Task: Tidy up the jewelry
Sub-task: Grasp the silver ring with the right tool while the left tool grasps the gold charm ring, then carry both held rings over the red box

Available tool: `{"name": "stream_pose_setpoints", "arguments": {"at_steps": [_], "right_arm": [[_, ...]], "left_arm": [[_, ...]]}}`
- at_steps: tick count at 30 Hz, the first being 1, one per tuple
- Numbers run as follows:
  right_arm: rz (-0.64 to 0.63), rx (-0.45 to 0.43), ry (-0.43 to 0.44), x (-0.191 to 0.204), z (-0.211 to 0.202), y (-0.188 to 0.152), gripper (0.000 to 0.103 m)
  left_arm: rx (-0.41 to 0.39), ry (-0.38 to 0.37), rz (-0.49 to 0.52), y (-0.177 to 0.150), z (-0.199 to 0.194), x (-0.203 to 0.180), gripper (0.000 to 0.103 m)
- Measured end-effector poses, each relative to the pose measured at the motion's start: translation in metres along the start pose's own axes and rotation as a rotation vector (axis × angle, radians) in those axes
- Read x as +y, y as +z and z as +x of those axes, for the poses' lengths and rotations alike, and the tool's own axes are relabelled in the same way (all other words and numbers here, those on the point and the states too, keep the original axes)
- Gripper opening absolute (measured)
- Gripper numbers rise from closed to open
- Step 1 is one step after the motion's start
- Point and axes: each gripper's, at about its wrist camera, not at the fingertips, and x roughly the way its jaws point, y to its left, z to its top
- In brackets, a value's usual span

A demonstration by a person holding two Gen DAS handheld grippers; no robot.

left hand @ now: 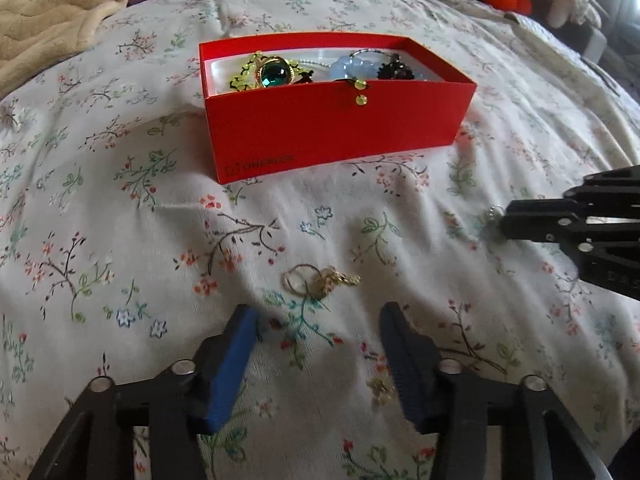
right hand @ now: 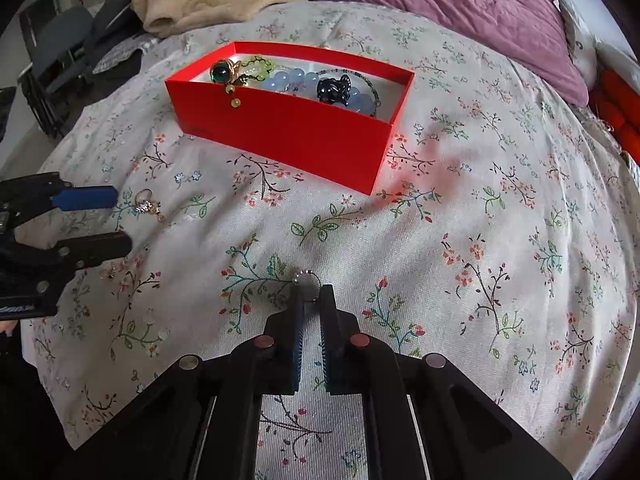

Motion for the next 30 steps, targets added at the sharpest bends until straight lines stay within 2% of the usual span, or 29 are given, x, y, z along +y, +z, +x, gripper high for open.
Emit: {"name": "stream_pose_setpoints", "arguments": {"at_steps": [4, 9, 12, 14, 16, 18, 20, 28, 30], "right_arm": [[0.001, -0.005, 0.004, -0.001, -0.003, 0.0, 0.008], [0.003, -0.009, 0.007, -0.001, -0.005, -0.001, 0.008], [0.013, -0.023, 0.012, -0.004, -0.007, -0.001, 0.009], [0.012, -0.023, 0.016, -0.005, -0.007, -0.001, 0.01], [0.01, -0.019, 0.019, -0.007, -0.006, -0.001, 0.018], [0.012, -0.019, 0.028, -0.008, -0.006, -0.002, 0.044], [0.005, -0.032, 0.035, -0.008, -0.007, -0.002, 0.054], [-0.026, -0.003, 0.03, 0.0, 0.006, -0.001, 0.052], [-0.012, 0.003, 0.038, -0.002, 0.009, 0.002, 0.037]], "left_arm": [[0.004, 0.016, -0.003, 0.006, 0.007, 0.005, 0.035], [-0.008, 0.023, 0.058, 0.009, 0.014, 0.003, 0.03], [-0.013, 0.009, 0.094, 0.009, 0.015, 0.001, 0.018], [-0.011, 0.009, 0.105, 0.01, 0.015, 0.0, 0.018], [-0.009, 0.008, 0.113, 0.009, 0.014, -0.001, 0.018], [-0.01, 0.007, 0.11, 0.008, 0.011, -0.001, 0.018], [-0.011, 0.007, 0.104, 0.007, 0.007, 0.0, 0.018], [-0.005, 0.013, 0.088, 0.001, 0.001, 0.005, 0.018], [-0.004, 0.015, 0.088, 0.001, 0.001, 0.005, 0.018]]}}
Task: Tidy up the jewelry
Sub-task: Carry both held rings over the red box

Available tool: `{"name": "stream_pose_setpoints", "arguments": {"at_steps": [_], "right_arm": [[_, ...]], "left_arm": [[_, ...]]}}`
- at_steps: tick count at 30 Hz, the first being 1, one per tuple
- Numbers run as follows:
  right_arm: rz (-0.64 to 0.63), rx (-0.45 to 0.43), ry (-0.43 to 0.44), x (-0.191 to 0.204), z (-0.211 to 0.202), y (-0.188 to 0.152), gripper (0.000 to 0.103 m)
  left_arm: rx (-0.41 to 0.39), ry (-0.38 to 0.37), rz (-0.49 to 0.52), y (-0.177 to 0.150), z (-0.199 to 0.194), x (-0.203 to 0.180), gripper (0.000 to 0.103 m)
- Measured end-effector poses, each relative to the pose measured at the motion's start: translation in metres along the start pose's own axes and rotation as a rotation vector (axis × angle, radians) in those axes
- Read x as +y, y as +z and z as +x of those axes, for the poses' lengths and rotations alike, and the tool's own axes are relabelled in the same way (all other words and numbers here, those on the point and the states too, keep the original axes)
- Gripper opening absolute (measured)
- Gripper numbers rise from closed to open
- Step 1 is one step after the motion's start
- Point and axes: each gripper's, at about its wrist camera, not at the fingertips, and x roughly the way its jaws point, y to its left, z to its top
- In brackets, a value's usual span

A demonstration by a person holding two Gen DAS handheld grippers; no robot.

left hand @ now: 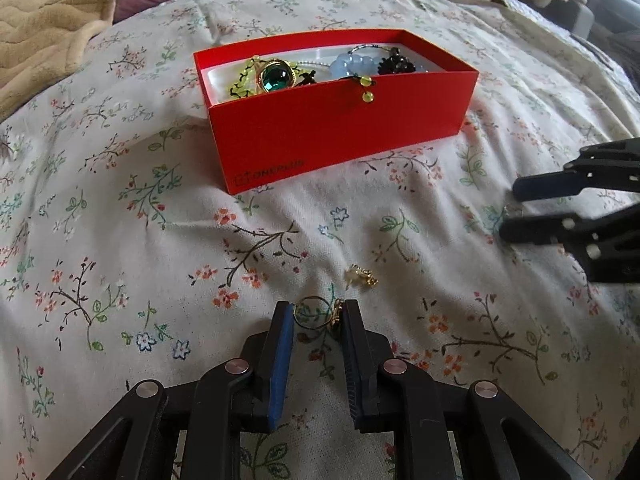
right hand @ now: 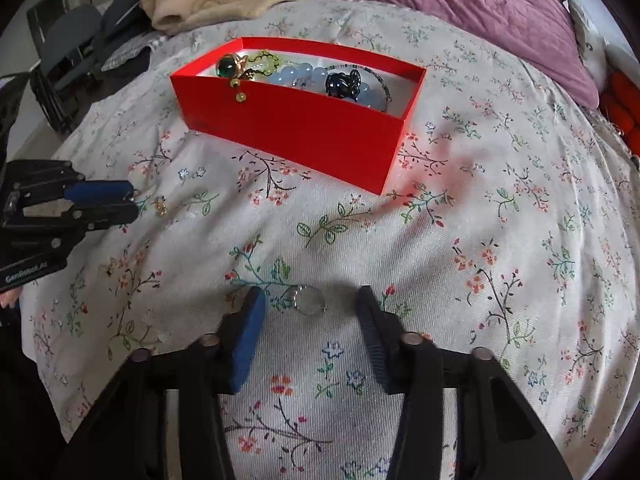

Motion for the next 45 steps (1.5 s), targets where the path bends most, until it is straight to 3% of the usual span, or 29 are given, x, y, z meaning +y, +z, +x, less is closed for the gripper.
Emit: {"name": "stream_pose_setpoints", "arguments": {"at_steps": [3, 6, 27, 45], "right_arm": [[0.006, 0.009, 0.011, 0.001, 0.002, 0.001, 0.024], [-0.014, 0.007, 0.002, 0.006, 0.002, -0.001, 0.02], [0.053, -0.037, 0.03, 0.009, -0.034, 0.025, 0.019], [0.109, -0.106, 0.042, 0.015, -0.057, 0.067, 0.02]], "left_arm": [[0.003, 0.002, -0.004, 0.0, 0.0, 0.0, 0.018], [0.006, 0.003, -0.014, 0.001, -0.001, 0.001, 0.018], [0.026, 0.032, -0.111, 0.029, -0.02, 0.006, 0.018], [-0.026, 0.052, -0.149, 0.074, -0.036, 0.001, 0.018]]}}
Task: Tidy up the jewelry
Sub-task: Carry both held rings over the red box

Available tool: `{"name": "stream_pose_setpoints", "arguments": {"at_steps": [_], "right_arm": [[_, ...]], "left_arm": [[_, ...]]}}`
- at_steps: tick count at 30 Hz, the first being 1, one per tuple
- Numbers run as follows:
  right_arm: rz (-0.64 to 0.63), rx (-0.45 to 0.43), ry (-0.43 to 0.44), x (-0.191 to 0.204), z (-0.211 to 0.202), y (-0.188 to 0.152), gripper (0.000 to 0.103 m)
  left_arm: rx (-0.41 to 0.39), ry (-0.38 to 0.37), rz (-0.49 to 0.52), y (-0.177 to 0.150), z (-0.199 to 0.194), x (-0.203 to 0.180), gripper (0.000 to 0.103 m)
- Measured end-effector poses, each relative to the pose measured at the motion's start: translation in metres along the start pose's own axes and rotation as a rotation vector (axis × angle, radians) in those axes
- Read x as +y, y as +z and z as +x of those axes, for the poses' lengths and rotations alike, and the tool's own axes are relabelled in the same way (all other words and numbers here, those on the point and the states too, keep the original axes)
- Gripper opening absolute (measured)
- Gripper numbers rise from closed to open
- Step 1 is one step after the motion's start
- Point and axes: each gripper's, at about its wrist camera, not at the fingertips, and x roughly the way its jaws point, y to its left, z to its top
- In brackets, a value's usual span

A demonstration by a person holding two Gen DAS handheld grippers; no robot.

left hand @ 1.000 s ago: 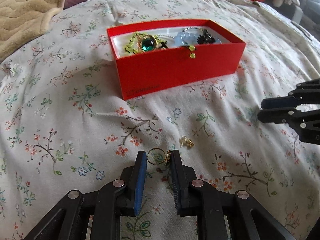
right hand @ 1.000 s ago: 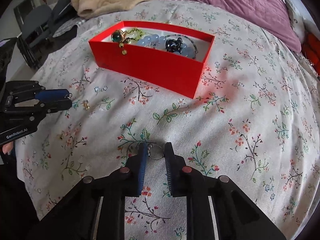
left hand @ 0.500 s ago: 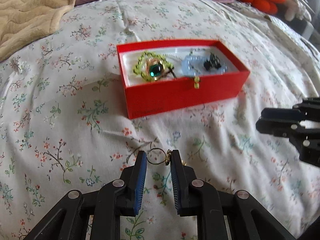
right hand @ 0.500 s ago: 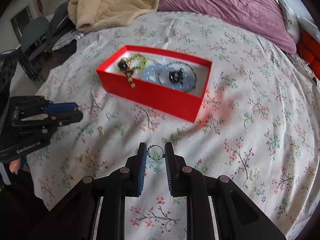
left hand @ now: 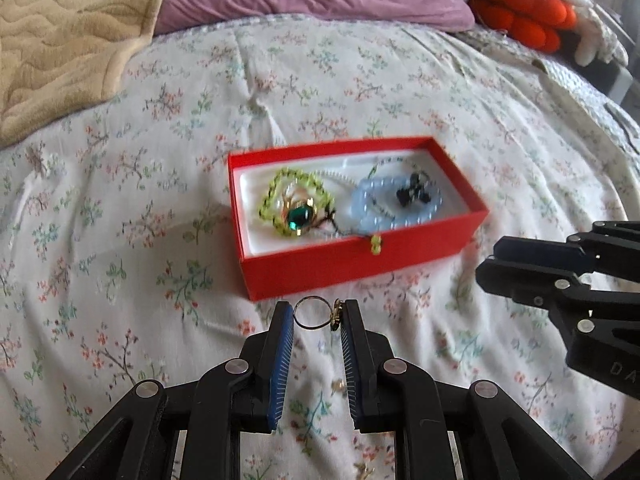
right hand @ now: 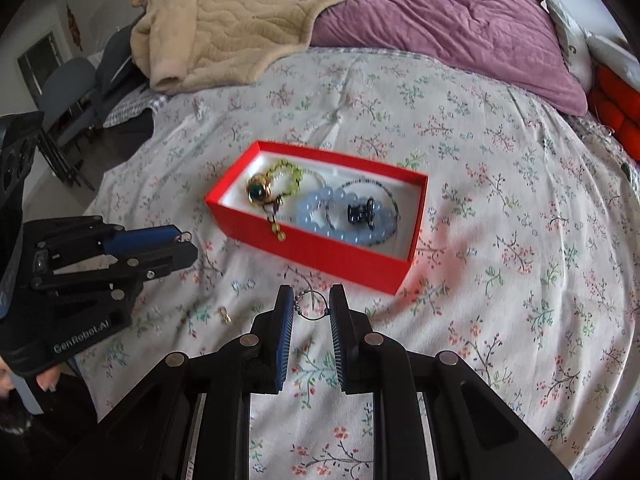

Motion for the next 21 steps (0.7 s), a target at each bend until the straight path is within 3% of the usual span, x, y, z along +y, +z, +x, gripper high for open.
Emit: {"name": "stream_pose_setpoints", "arguments": {"at_steps": [7, 21], "right_arm": [[0.05, -0.022, -0.002, -0.009, -0.004, 0.017, 0.02], [0.288, -0.023, 0.058, -0.05, 0.017, 0.053, 0.02]], "left_arm": [[-0.021, 0.009, -0.039, 0.02, 0.005, 0.005, 0.018], [-0.083, -0.003, -0.119, 0.061, 0.036, 0.009, 0.018]]}}
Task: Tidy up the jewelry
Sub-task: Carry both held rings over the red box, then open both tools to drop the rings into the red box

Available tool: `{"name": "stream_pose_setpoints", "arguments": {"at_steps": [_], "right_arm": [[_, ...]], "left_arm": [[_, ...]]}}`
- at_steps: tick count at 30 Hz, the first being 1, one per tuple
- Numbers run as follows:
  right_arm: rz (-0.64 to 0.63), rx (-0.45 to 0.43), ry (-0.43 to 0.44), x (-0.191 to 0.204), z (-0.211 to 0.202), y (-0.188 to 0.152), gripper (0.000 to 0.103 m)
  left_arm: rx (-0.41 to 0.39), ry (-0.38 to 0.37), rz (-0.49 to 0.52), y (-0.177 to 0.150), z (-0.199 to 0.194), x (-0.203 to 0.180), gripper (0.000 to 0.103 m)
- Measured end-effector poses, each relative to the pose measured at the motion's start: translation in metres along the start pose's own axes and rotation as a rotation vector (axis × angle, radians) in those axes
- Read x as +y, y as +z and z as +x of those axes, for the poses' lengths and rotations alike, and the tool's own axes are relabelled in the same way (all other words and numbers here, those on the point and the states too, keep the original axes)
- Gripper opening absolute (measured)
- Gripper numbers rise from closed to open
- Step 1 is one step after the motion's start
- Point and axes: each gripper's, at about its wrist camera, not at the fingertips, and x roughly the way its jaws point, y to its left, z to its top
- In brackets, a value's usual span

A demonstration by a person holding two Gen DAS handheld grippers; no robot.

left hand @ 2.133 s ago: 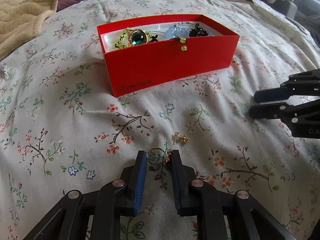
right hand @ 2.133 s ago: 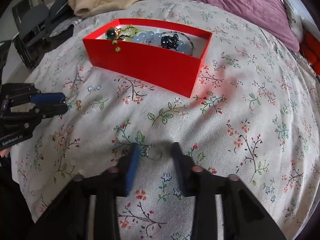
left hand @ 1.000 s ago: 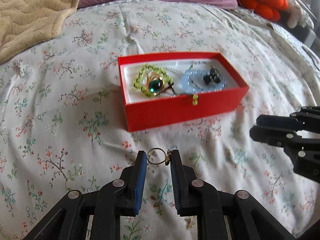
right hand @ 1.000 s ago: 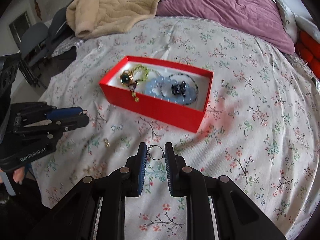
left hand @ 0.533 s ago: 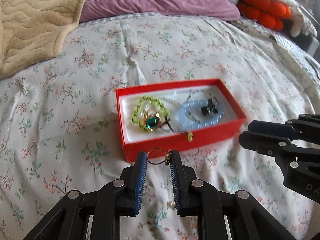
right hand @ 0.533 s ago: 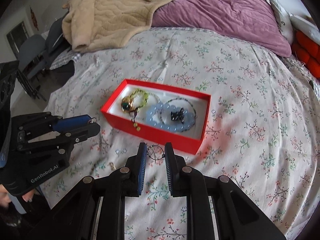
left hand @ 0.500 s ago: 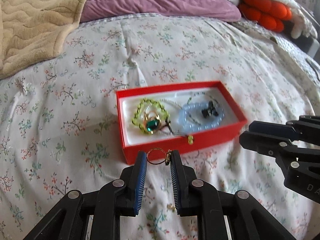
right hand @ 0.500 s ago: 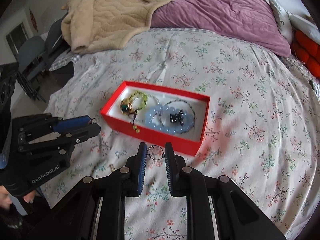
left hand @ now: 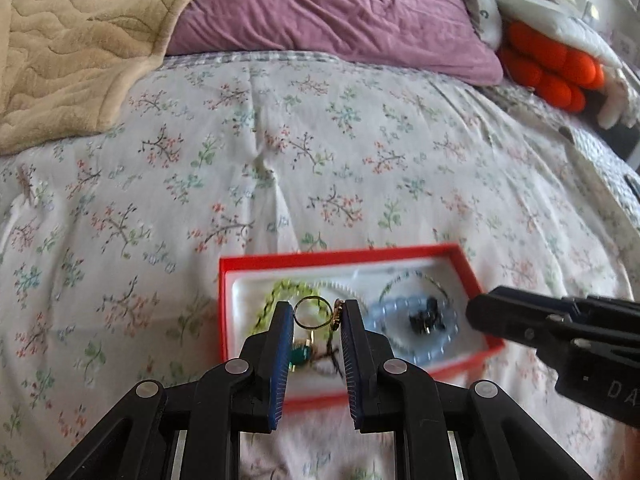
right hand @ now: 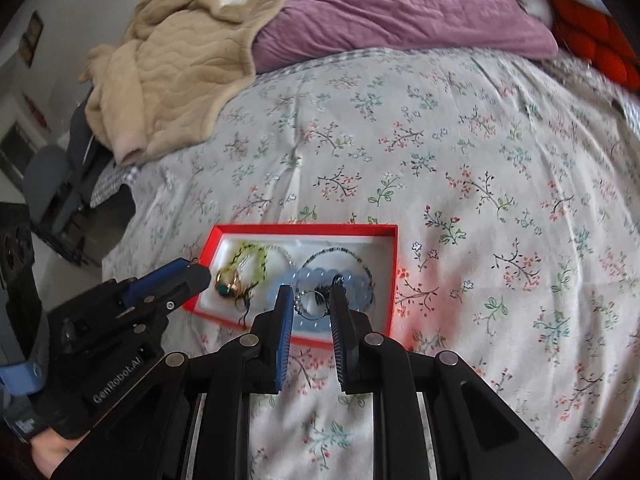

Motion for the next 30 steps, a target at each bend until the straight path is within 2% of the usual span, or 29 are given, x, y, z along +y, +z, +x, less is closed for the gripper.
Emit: {"name": "stream_pose_setpoints", "arguments": {"at_steps": [10, 16, 18, 20, 22, 30], "right_arm": [[0.046, 0.049, -0.006, -0.014, 0.034, 0.013, 0.02], [0.066, 0.047, 0.0, -0.021, 0.041, 0.02, 0.02], [0.067, 0.048, 0.0, -0.022, 0.043, 0.021, 0.02], [0.064, 0.049, 0.0, -0.022, 0.043, 0.021, 0.02], [0.062, 0.05, -0.002, -0.021, 0.044, 0.021, 0.02], [0.061, 0.055, -0.007, -0.022, 0.045, 0.021, 0.02]], "left_arm": [[0.036, 0.054, 0.016, 0.006, 0.033, -0.001, 0.019], [0.047, 0.077, 0.025, 0.005, 0.041, 0.006, 0.02], [0.05, 0.079, 0.026, 0.005, 0.041, 0.008, 0.026], [0.049, 0.078, 0.03, 0.005, 0.04, 0.008, 0.04], [0.044, 0.08, 0.038, 0.005, 0.038, 0.007, 0.046], [0.029, 0.08, 0.082, 0.002, 0.02, 0.004, 0.054]]}}
